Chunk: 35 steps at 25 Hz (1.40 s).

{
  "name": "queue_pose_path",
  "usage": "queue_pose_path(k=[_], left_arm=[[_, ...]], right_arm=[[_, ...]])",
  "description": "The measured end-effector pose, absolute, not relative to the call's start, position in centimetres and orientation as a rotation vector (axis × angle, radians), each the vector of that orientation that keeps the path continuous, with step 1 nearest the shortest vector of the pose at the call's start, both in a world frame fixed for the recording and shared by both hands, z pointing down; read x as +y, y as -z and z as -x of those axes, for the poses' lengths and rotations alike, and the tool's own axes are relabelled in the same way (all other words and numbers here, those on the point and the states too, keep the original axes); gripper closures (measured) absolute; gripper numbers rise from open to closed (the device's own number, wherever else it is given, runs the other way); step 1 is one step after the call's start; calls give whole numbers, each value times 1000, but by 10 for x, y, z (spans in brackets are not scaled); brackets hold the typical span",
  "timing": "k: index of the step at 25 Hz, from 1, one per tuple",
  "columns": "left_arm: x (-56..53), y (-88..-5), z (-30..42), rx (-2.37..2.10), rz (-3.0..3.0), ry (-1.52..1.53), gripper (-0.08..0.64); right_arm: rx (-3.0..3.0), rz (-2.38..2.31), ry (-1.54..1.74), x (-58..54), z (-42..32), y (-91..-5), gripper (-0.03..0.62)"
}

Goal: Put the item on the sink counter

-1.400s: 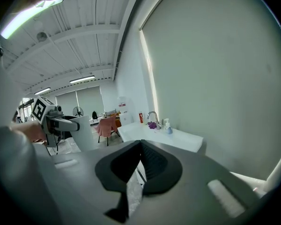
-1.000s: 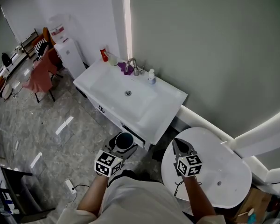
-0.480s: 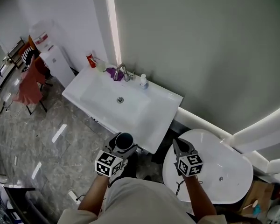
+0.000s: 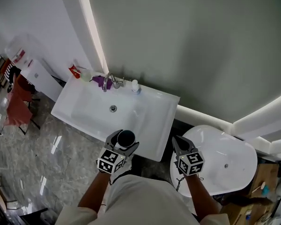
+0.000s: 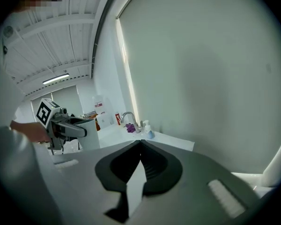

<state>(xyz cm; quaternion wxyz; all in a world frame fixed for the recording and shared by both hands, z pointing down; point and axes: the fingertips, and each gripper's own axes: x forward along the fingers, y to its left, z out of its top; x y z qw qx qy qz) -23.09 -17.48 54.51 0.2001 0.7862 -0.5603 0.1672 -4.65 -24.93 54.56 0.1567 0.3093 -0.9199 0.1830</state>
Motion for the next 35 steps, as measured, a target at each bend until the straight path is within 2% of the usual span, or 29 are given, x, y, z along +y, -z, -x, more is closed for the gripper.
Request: queue_pose_path(k=[8, 20, 35], left_arm=[[-242, -570, 253, -1409, -2312, -525, 170], [-355, -632, 247, -1226, -2476, -588, 170], [-472, -726, 238, -1313, -2462, -637, 170]], right_arm=[[-2562, -999, -546, -278, 81, -564, 581], [-2421, -1162, -692, -307, 97, -610, 581], [-2322, -1190, -786, -335, 91, -667, 581]])
